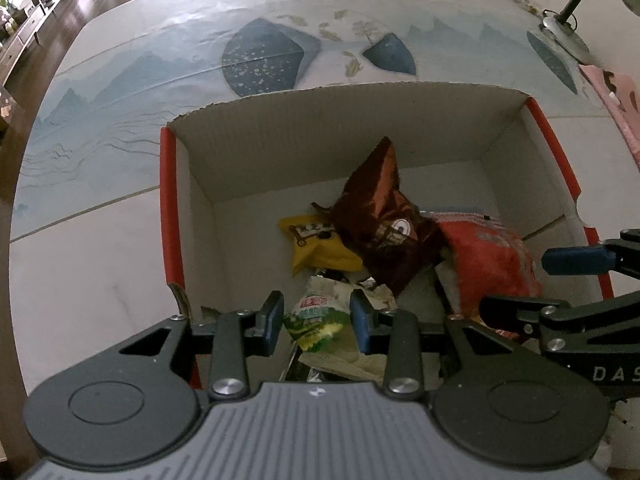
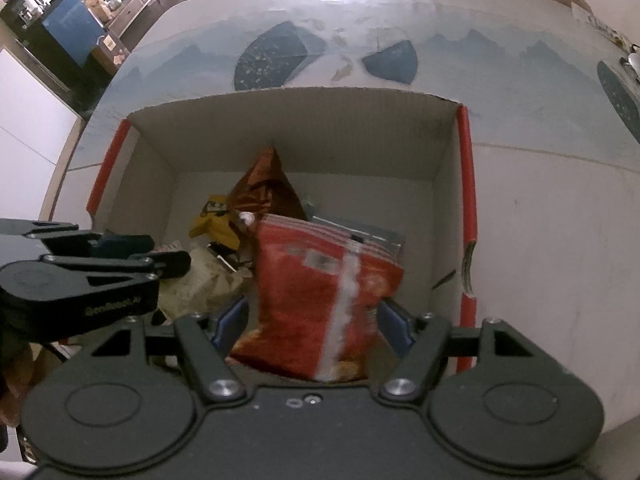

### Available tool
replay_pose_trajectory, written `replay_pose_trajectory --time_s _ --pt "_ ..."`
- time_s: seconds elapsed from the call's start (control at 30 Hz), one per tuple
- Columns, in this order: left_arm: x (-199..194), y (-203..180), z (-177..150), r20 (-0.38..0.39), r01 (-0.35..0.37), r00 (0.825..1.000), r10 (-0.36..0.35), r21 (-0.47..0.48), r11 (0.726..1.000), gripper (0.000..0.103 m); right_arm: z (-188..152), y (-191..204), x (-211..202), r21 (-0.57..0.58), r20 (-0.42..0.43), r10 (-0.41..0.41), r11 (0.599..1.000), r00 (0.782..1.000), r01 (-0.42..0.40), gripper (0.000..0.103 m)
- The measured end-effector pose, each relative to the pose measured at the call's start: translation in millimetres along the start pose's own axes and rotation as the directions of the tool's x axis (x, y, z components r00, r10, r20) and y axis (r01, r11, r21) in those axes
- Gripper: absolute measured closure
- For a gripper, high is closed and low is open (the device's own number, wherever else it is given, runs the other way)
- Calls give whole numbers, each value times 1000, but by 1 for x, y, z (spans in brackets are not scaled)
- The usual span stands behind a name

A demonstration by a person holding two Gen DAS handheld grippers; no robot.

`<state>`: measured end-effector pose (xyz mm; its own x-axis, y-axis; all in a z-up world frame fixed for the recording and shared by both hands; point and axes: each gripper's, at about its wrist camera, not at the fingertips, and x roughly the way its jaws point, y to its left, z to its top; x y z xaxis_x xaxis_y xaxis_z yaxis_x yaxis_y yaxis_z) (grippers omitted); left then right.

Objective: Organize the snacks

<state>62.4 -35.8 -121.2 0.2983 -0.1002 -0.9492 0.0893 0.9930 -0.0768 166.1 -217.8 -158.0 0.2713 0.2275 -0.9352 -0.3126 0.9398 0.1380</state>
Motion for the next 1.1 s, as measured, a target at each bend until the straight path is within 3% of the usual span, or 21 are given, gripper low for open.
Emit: replay_pose_trajectory --time_s 0.2,0.27,0.43,0.73,1.1 --pt "-11 3 -5 28 16 999 -16 -13 1000 55 -5 4 -14 -13 43 4 1000 999 -3 23" --pt "-16 4 -6 43 28 999 -27 -14 1000 46 -8 6 -19 -20 64 0 1000 998 2 20" --pt "-36 6 -12 109 63 992 -62 -6 998 34 -14 9 -32 -13 97 5 1000 995 -4 13" --pt "-63 6 -19 189 72 979 -75 19 997 32 -27 4 -56 43 167 11 999 986 -18 5" --pt "-94 3 -39 283 92 954 -101 45 995 9 -49 3 -82 67 292 -14 998 956 -6 0"
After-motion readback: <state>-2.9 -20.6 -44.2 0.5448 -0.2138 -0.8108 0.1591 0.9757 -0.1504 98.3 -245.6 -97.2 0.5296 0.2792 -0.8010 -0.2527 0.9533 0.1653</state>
